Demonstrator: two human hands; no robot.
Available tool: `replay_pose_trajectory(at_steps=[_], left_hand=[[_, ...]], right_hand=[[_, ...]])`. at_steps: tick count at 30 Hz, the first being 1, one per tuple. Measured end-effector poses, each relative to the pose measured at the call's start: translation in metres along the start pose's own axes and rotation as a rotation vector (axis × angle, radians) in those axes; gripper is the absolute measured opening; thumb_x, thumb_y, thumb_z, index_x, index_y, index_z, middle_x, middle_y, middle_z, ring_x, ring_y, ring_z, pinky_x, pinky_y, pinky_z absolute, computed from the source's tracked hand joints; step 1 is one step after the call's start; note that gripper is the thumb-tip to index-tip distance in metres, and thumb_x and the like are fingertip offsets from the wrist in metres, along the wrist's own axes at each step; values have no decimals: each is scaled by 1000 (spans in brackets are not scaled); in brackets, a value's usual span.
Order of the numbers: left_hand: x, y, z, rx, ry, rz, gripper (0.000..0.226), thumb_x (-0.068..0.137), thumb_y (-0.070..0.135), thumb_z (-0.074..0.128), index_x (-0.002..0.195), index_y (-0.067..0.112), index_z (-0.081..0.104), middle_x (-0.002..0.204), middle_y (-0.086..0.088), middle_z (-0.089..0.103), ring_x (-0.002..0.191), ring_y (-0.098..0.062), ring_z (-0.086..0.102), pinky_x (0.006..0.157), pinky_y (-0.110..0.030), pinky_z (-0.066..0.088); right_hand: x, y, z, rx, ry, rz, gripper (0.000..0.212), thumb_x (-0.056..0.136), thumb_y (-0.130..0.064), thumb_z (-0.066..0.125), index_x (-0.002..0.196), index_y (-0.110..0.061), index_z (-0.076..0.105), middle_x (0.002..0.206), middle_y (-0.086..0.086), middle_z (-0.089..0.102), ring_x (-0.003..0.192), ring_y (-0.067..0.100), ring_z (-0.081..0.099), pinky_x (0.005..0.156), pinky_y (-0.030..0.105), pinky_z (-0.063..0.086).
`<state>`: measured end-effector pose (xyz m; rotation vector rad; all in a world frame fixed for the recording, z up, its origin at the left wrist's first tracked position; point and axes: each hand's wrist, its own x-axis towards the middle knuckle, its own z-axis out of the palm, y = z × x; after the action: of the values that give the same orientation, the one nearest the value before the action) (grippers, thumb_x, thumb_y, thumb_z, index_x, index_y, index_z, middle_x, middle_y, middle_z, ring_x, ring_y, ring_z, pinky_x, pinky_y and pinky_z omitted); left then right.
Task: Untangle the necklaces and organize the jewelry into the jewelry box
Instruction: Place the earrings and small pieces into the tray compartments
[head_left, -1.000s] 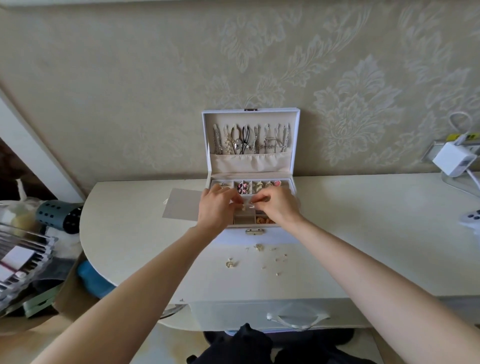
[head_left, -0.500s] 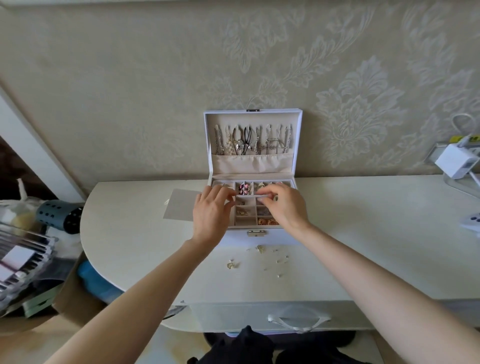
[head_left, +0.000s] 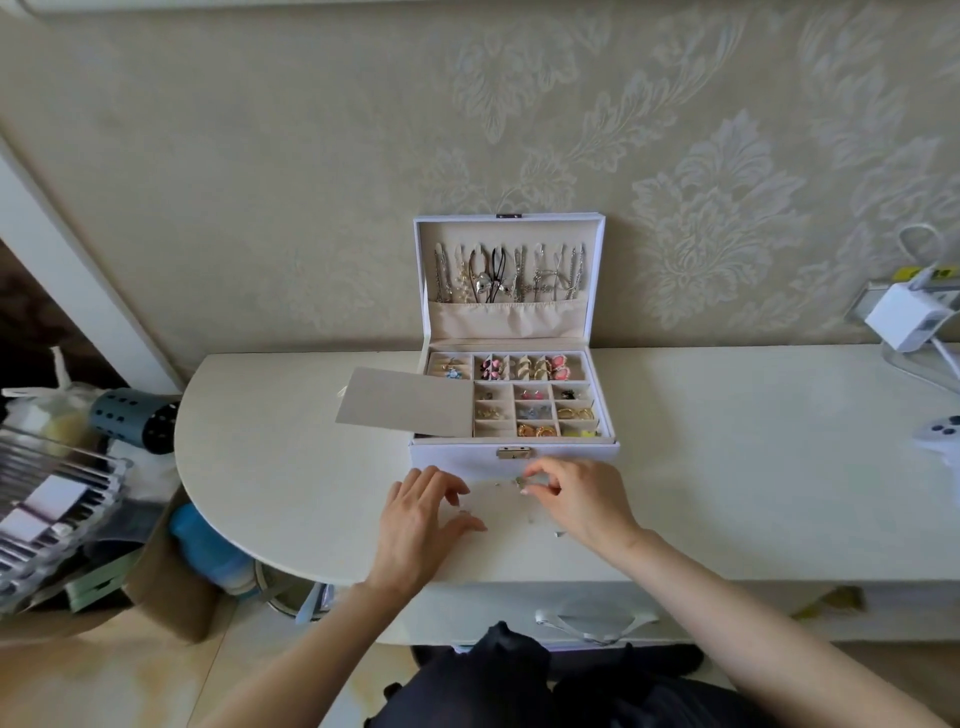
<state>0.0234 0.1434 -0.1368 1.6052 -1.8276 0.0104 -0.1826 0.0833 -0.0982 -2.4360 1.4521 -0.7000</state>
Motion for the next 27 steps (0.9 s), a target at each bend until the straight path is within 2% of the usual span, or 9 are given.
replay_pose_trajectory(at_steps=[2, 4, 9, 11, 14, 18, 20, 23, 27], left_hand=[[-5, -1, 1, 23, -45, -42, 38, 68, 59, 56, 87, 26, 55, 78, 13, 55, 72, -5, 42, 65, -18, 31], [-6, -2, 3, 51, -70, -77, 39, 65, 59, 60, 84, 25, 57, 78, 12, 55, 71, -9, 49, 65, -22, 35], [-3, -1, 8, 117, -53, -98, 26, 59, 42, 75, 71, 24, 60, 71, 10, 57, 66, -15, 53, 61, -24, 37], [-3, -1, 10, 130, -38, -84, 24, 59, 38, 77, 68, 24, 59, 70, 9, 57, 68, -13, 48, 63, -21, 34], [-4, -2, 10, 143, -12, -54, 19, 64, 40, 69, 69, 24, 59, 71, 9, 56, 69, -11, 44, 62, -19, 30], [-6, -1, 5, 148, -8, -29, 21, 76, 47, 57, 74, 26, 59, 78, 10, 56, 72, -12, 46, 63, -20, 33], [-7, 1, 3, 120, -8, -20, 23, 81, 47, 51, 78, 26, 59, 84, 9, 56, 75, -12, 45, 64, -22, 34], [-6, 4, -1, 42, -1, -20, 19, 85, 43, 52, 83, 25, 57, 86, 10, 57, 74, -10, 49, 66, -21, 37], [3, 12, -6, -144, 35, -44, 13, 81, 16, 73, 83, 15, 60, 83, 7, 58, 72, -1, 49, 63, -8, 39]], right_hand=[[0, -1, 5, -18, -62, 26, 26, 83, -39, 68, 105, -25, 70, 89, -4, 74, 86, 15, 67, 62, 19, 33], [1, -2, 7, -38, -57, 38, 28, 83, -41, 68, 104, -23, 69, 93, -4, 73, 89, 15, 67, 63, 20, 33], [4, -6, 10, -59, -56, 43, 24, 83, -40, 68, 97, -21, 68, 89, -4, 73, 86, 15, 67, 53, 18, 29], [4, -8, 8, -60, -83, 50, 24, 85, -42, 65, 98, -22, 67, 89, -5, 72, 85, 13, 66, 50, 10, 21], [4, -10, 4, -49, -128, 69, 23, 86, -43, 64, 95, -23, 65, 78, -10, 67, 79, 9, 64, 48, 10, 18], [4, -10, 4, -7, -150, 109, 17, 85, -40, 65, 90, -23, 63, 59, -18, 46, 65, 3, 52, 49, 10, 21], [2, -9, 4, 32, -137, 120, 13, 85, -35, 66, 88, -22, 62, 51, -17, 42, 55, -1, 44, 49, 10, 24], [0, -6, -2, 99, -76, 130, 9, 83, -28, 67, 84, -22, 61, 58, -17, 49, 57, 1, 48, 51, 10, 31], [-3, -2, -11, 196, 98, 76, 13, 75, -16, 73, 76, -21, 61, 68, -17, 58, 61, -5, 52, 53, 7, 29]])
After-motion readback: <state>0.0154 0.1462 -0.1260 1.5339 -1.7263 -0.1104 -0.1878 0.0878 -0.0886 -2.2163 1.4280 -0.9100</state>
